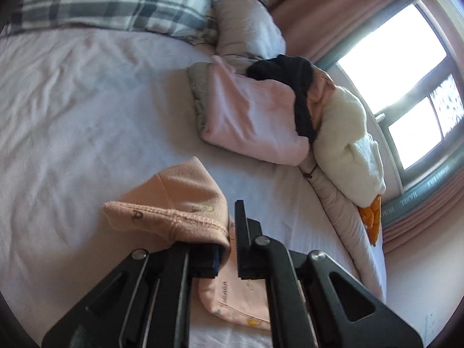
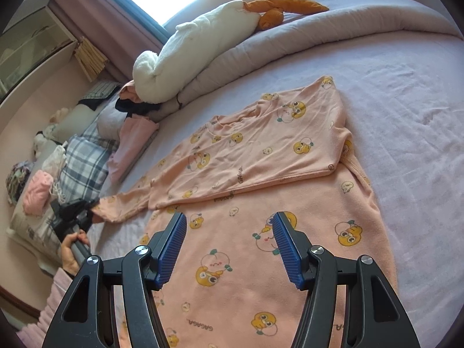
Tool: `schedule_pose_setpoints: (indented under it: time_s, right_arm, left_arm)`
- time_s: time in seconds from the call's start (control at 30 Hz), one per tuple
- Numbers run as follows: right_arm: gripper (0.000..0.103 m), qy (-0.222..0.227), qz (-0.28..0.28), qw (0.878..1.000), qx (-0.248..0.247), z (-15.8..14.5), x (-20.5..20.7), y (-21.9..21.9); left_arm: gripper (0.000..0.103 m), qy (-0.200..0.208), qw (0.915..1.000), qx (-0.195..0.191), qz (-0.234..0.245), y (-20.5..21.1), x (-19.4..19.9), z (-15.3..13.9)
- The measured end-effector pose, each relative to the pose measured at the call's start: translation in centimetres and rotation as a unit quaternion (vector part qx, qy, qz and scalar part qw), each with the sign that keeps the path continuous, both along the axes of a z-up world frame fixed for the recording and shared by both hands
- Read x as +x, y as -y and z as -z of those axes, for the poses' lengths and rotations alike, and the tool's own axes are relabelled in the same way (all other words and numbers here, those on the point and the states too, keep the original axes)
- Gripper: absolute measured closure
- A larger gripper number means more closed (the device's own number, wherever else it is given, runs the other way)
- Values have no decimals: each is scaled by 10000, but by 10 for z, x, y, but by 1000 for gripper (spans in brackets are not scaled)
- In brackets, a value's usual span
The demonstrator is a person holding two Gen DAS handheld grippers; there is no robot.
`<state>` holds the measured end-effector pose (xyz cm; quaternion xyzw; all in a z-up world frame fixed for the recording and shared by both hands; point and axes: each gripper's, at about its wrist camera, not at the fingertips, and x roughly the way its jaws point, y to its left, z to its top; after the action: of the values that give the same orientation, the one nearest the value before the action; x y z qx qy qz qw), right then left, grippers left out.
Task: Fold small clothes
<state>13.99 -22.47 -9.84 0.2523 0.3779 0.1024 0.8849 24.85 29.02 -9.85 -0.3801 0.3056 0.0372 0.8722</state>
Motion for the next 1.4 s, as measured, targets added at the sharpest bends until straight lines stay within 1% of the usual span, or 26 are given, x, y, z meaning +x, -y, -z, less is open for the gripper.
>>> schedule_pose_setpoints:
  time_s: [0.03, 0.1, 0.17, 0.23, 0.33, 0.4, 0.5, 0.53, 0.57, 0.6, 0.63, 0.67, 0.7, 0.73, 0.77, 0.8, 0.83, 0.87, 0.93, 1.0, 1.03, 1.1, 1.17, 1.2, 1.27, 1.4]
  right_arm:
    - [42, 11, 1, 10000, 8, 0, -2, 1]
    - [42, 36, 0, 10000, 61, -1, -6, 5]
    - [42, 67, 23, 9999, 105, 0, -10, 9]
    - [42, 99, 37, 9998, 139, 0, -16, 15]
    - [42, 125, 84, 9997, 166, 1, -27, 27]
    - [42, 144, 137, 9996, 215, 2, -35, 36]
    - [42, 131, 265, 9992, 274, 5, -46, 51]
    - [42, 122, 312, 9990, 283, 5, -48, 56]
    - [42, 106, 358, 9989, 296, 6, -51, 61]
    - [42, 92, 402, 9987, 302, 7, -53, 65]
    - [42, 84, 433, 9986, 302, 8, -55, 68]
    - [42, 77, 457, 9985, 301, 8, -57, 71]
    - [42, 71, 477, 9984, 303, 9, -58, 74]
    - [42, 66, 487, 9983, 302, 9, -59, 76]
    - [42, 61, 500, 9983, 299, 10, -60, 78]
    - [42, 60, 505, 9983, 300, 9, -61, 79]
    - [42, 64, 503, 9982, 311, 9, -61, 80]
    - [42, 72, 495, 9982, 321, 9, -61, 80]
    - [42, 90, 488, 9982, 328, 9, -60, 82]
    - [42, 110, 488, 9981, 349, 9, -59, 81]
    - [42, 114, 481, 9981, 362, 9, -59, 81]
    - [42, 90, 430, 9984, 357, 10, -53, 78]
    - [42, 105, 331, 9989, 327, 10, -46, 71]
    - [42, 113, 265, 9991, 307, 10, -42, 67]
    - [42, 108, 143, 9995, 265, 9, -31, 56]
    - [42, 196, -254, 9995, 82, 2, -9, 27]
  left_arm:
    - [99, 19, 9997, 162, 159, 14, 3, -10]
    - [99, 131, 9979, 366, 525, 44, 9, -27]
    - [99, 237, 9938, 630, 885, 80, 13, -44]
    - [99, 349, 9872, 912, 1262, 119, 15, -59]
    - [99, 467, 9717, 1338, 1892, 186, 17, -74]
    - [99, 533, 9582, 1591, 2316, 234, 13, -77]
    - [97, 519, 9347, 1993, 2896, 305, 4, -66]
    - [97, 462, 9253, 2158, 3085, 327, 1, -58]
    - [97, 363, 9141, 2279, 3333, 349, -2, -49]
    - [94, 278, 9041, 2361, 3551, 368, -6, -38]
    - [89, 193, 8928, 2434, 3784, 385, -10, -26]
    - [84, 67, 8798, 2549, 4011, 402, -14, -14]
    - [71, -44, 8685, 2664, 4180, 416, -18, -2]
    - [53, -123, 8590, 2767, 4306, 428, -23, 7]
    - [47, -148, 8526, 2846, 4381, 436, -28, 14]
    - [37, -149, 8490, 2911, 4407, 440, -32, 20]
    - [29, -158, 8467, 2951, 4425, 444, -35, 24]
    - [27, -193, 8464, 2928, 4444, 444, -37, 27]
    - [25, -269, 8501, 2706, 4509, 441, -39, 27]
    - [23, -249, 8589, 2431, 4502, 429, -46, 23]
    - [19, -220, 8632, 2282, 4497, 423, -50, 20]
    - [16, -188, 8726, 1989, 4458, 407, -60, 15]
    - [11, -74, 8800, 1798, 4395, 390, -71, 9]
    - [5, -72, 8816, 1808, 4359, 384, -75, 8]
    - [4, -107, 8848, 1864, 4270, 373, -82, 6]
    - [4, -104, 8986, 1835, 3985, 344, -97, 2]
